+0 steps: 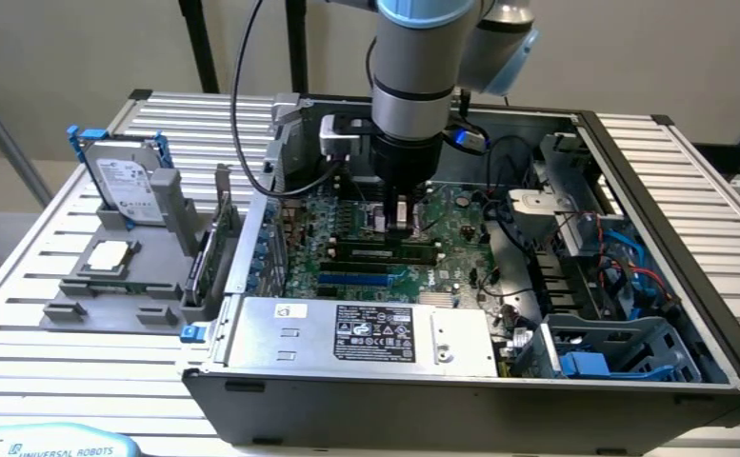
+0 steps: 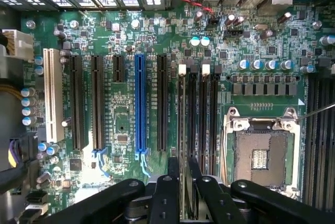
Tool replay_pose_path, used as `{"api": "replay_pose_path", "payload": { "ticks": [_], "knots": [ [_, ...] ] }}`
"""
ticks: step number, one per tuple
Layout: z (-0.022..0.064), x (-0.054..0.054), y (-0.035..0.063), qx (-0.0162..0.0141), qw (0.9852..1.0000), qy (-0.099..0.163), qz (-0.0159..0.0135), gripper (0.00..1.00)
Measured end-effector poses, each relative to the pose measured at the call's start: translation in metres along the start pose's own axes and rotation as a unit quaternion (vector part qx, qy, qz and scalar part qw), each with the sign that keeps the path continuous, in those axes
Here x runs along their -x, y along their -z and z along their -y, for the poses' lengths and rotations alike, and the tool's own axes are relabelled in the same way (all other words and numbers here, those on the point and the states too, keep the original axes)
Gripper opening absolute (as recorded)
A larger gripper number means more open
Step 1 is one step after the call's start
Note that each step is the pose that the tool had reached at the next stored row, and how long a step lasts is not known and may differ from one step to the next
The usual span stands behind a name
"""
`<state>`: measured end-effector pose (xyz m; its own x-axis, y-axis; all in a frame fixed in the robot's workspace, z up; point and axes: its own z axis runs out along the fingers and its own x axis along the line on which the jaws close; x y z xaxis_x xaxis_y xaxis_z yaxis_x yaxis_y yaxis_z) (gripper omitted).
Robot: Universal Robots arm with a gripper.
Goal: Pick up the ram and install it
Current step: 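Insert the ram into the slot, then press down the ram until it locks into place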
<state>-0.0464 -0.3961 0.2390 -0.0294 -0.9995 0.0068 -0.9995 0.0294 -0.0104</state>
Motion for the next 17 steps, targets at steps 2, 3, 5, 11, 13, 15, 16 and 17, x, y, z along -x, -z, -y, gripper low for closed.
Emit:
{"api": "replay_pose_path", "payload": {
  "ticks": [2, 3, 5, 11, 13, 15, 16, 17],
  "knots": [
    [0.0, 0.0, 0.0006, 0.0001, 1.0, 0.0, 0.0011, 0.21],
    [0.0, 0.0, 0.0006, 0.0, 1.0, 0.0, 0.0017, 0.19],
    [0.0, 0.0, 0.0008, 0.0001, 1.0, 0.0, 0.0023, 0.11],
    [0.0, 0.0, 0.0009, 0.0002, 1.0, 0.0, 0.0032, 0.11],
    [0.0, 0.0, 0.0009, 0.0002, 1.0, 0.0, 0.0032, 0.11],
    [0.0, -0.0001, 0.0008, 0.0002, 1.0, 0.0, 0.0032, 0.11],
    [0.0, 0.0, 0.0004, 0.0001, 1.0, 0.0, 0.0033, 0.11],
    [0.0, 0.0, -0.0001, 0.0002, 1.0, 0.0, 0.0034, 0.11]
  ]
}}
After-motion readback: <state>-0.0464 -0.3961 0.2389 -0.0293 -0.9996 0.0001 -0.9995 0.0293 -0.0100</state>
